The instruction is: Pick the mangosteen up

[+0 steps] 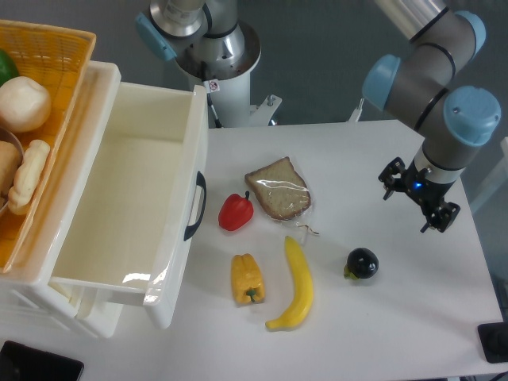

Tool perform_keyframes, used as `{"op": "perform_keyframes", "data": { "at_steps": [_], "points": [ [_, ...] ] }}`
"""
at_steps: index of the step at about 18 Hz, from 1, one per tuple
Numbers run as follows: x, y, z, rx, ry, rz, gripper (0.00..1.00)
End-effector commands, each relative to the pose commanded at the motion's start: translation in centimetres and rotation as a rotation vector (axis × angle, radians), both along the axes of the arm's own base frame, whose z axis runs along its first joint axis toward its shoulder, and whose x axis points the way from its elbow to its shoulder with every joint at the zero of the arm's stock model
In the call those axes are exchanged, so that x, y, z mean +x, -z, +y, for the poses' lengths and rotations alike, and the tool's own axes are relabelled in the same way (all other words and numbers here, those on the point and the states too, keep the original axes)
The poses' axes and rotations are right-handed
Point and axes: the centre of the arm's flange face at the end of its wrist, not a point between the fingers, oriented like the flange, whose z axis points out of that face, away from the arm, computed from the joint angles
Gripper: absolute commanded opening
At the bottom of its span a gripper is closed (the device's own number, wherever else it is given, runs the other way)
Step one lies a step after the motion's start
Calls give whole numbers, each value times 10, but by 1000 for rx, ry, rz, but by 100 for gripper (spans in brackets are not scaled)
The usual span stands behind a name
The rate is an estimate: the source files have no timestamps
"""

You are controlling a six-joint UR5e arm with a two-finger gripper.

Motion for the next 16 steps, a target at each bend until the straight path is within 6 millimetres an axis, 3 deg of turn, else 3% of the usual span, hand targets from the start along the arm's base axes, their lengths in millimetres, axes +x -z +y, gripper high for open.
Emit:
{"op": "perform_keyframes", "data": {
  "at_steps": [11, 16],
  "points": [
    [3, 1, 0, 7, -8, -7, 100],
    [16, 14, -8, 89, -38, -60, 100]
  ]
}}
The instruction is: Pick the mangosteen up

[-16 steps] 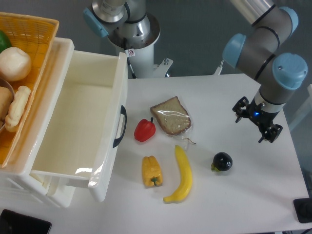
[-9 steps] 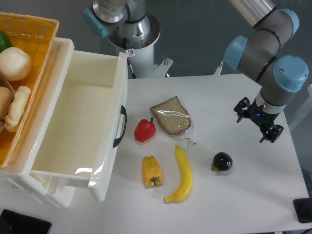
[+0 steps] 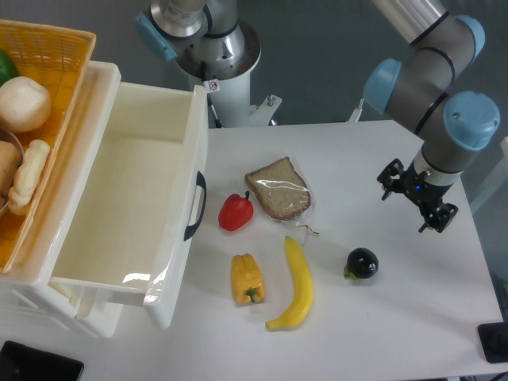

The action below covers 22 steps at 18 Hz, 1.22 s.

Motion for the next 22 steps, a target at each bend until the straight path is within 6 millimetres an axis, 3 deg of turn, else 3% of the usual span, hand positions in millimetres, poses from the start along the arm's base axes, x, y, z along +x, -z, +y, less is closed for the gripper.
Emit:
{"op": "perform_keyframes", "data": {
  "at_steps": [2, 6, 14, 22],
  "points": [
    [6, -8, 6, 77, -41, -24, 100],
    [18, 5, 18, 130, -156, -100, 100],
    [2, 27, 35, 149, -134, -52, 100],
    [2, 53, 52, 137, -124, -72, 98]
  ]
}}
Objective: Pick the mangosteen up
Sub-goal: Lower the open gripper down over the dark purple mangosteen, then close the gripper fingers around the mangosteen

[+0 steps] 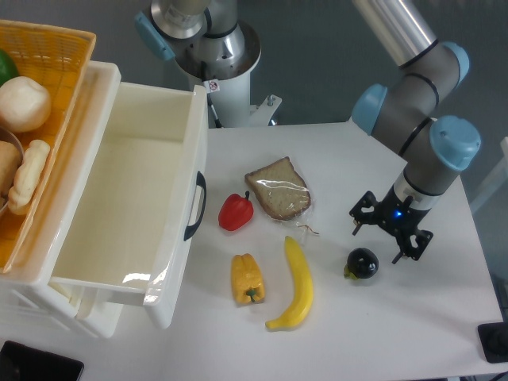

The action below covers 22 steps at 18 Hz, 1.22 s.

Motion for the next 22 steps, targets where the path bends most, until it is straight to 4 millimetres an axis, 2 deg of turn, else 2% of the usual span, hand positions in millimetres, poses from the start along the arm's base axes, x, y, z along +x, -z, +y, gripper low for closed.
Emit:
{"op": "perform_keyframes", "data": {
  "at_steps": [6, 11, 17, 21, 22],
  "points": [
    [6, 14, 14, -9, 7, -11, 96],
    [5, 23, 15, -12, 8, -19, 96],
    [5, 26, 20, -7, 23, -1, 89],
    [5, 30, 18, -81, 35, 28, 89],
    [5, 29, 20, -97, 41, 38, 81]
  ]
}}
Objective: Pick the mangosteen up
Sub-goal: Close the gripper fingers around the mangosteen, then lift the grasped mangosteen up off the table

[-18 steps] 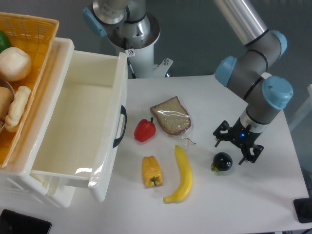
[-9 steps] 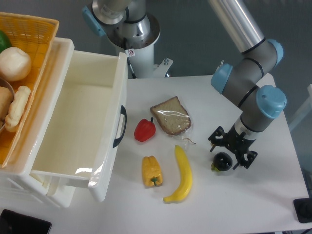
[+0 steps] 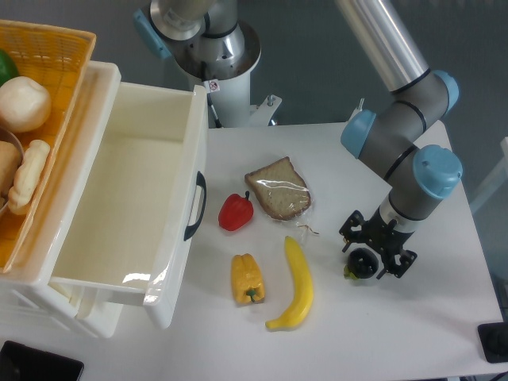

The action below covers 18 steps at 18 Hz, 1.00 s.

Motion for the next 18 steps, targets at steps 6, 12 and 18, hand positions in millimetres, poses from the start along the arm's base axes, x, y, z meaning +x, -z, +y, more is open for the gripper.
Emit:
{"op": "perform_keyframes", "data": {
  "at_steps": [6, 12, 18],
  "points": [
    [-2, -3, 0, -8, -3, 9, 43],
    [-3, -7, 0, -4, -10, 15, 38],
    [-12, -48, 1, 20, -3, 81, 38]
  ]
}}
